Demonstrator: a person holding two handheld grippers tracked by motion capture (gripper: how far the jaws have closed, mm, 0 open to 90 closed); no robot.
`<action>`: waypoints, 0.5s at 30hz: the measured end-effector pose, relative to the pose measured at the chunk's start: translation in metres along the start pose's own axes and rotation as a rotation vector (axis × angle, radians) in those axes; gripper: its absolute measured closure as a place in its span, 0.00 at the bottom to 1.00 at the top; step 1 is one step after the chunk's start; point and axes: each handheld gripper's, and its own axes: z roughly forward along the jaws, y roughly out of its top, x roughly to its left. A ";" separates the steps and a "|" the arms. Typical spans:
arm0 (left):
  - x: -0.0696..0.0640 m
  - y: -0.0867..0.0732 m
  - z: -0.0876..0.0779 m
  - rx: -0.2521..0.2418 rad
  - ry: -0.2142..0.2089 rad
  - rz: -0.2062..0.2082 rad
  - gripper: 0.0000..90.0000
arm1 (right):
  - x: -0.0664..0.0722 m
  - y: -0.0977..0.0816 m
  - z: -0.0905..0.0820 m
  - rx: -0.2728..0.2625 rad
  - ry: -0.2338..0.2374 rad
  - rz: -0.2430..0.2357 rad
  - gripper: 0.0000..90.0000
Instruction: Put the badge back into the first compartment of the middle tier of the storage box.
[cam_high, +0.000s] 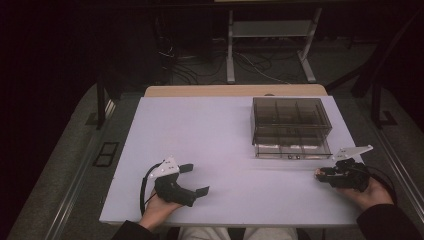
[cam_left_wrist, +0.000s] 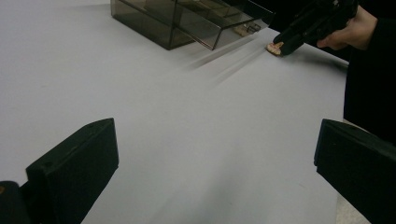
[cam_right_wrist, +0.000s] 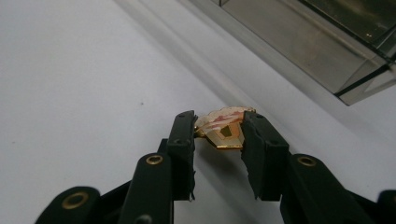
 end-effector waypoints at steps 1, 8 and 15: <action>0.000 0.000 0.000 -0.001 0.000 0.000 0.00 | 0.000 0.000 -0.001 -0.004 0.005 -0.002 0.72; 0.000 0.000 0.000 0.000 -0.001 0.000 0.00 | 0.001 0.005 -0.012 -0.020 0.035 -0.011 0.72; 0.000 0.000 0.000 0.000 0.000 0.000 0.00 | 0.004 0.009 -0.020 -0.020 0.054 -0.026 0.72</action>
